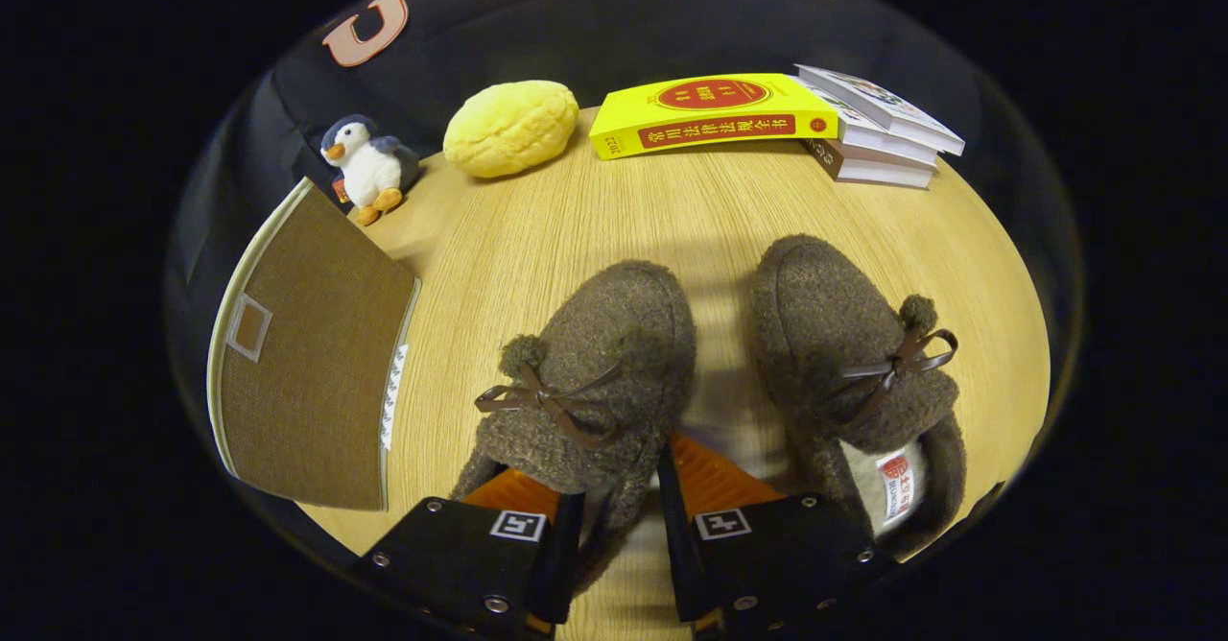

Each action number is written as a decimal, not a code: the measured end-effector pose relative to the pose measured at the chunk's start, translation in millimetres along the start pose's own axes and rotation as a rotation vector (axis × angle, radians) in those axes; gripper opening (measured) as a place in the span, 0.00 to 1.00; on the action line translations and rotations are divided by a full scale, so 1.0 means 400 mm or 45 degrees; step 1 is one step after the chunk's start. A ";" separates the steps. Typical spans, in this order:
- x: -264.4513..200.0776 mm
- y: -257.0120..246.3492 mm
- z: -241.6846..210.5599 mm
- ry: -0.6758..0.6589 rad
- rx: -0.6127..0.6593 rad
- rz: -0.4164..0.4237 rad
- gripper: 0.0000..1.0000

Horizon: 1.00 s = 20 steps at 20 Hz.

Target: Open the storage box then place both shoes into the box .Put the left shoe in first, then the right shoe, with the right side of both shoes facing outward in a uniform manner.

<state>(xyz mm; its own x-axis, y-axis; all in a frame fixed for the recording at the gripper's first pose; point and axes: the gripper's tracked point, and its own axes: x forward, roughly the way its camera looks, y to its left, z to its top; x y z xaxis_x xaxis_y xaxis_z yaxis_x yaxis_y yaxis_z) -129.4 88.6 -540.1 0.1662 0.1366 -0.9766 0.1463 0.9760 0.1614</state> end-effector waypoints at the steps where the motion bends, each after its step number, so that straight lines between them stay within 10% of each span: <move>1: -0.001 -0.005 0.001 0.001 0.010 0.003 0.40; 6: -0.026 0.004 0.019 -0.007 0.092 0.024 0.05; 20: -0.364 0.389 0.257 -0.145 0.001 0.226 0.03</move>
<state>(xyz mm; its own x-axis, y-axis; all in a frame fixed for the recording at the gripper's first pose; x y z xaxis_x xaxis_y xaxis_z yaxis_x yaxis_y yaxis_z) -30.6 203.0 -358.1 0.2986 0.2866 -0.9103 0.1057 0.9380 0.3300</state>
